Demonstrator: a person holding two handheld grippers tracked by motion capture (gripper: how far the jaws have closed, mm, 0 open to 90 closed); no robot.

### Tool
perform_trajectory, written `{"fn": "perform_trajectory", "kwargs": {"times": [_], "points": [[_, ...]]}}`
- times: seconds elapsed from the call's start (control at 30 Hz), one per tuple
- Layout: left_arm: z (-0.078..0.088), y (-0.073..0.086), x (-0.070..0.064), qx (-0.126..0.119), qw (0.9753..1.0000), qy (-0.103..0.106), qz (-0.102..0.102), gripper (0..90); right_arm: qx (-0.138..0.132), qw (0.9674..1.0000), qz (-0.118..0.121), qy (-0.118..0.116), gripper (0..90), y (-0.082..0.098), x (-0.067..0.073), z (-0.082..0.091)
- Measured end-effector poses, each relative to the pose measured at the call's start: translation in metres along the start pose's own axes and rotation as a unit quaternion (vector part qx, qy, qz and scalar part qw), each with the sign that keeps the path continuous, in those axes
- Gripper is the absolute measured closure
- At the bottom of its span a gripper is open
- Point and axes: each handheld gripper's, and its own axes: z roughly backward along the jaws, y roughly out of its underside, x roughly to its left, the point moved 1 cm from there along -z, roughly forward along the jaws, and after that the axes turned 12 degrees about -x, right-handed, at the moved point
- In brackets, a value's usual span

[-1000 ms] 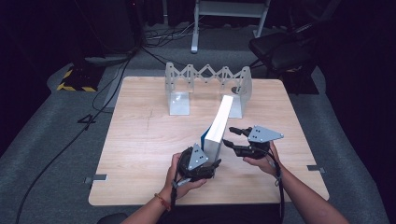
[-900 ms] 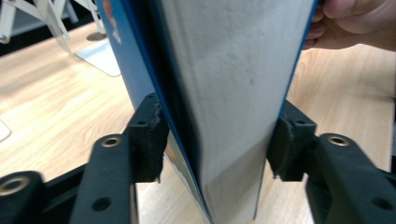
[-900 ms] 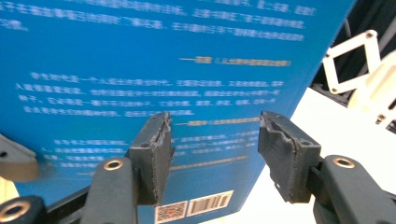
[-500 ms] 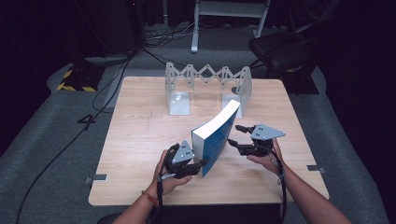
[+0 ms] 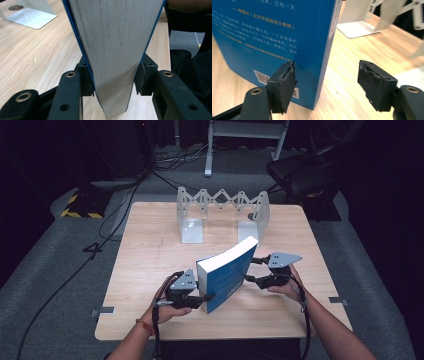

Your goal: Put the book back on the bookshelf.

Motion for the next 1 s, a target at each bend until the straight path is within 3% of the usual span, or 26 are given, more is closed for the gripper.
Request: {"fn": "perform_trajectory", "kwargs": {"times": [0.07,0.2,0.27,0.33,0.5,0.67,0.83,1.0], "points": [[0.001,0.002,-0.001,-0.004,1.0,-0.004,0.001,57.4,-0.002,0.9998,-0.01,-0.015,33.3,0.002,0.0,-0.004],[0.0,0.004,-0.004,-0.01,0.9999,-0.01,-0.002,56.8,0.008,0.9992,0.005,-0.039,38.2,0.001,0.008,-0.009],[0.001,0.005,-0.005,-0.012,0.9998,-0.012,0.002,56.8,0.007,0.9987,0.0,-0.051,38.7,0.0,0.01,-0.01],[0.001,0.008,-0.006,0.001,0.9999,-0.015,-0.007,56.2,0.004,0.9984,-0.006,-0.056,37.2,0.0,0.009,-0.012],[0.002,0.01,-0.01,0.001,0.9994,-0.03,-0.017,55.5,-0.001,0.9981,-0.011,-0.06,36.4,-0.001,0.008,-0.013],[0.003,0.008,-0.016,0.014,0.9975,-0.05,-0.047,53.9,0.014,0.9982,-0.005,-0.058,43.3,0.0,0.008,-0.011],[0.006,0.01,-0.021,0.013,0.9964,-0.068,-0.05,53.0,0.016,0.9974,0.006,-0.07,47.1,0.0,0.008,-0.006],[0.005,0.008,-0.022,0.015,0.9974,-0.051,-0.048,57.9,0.01,0.9964,0.014,-0.083,41.8,0.0,0.006,-0.007]]}}
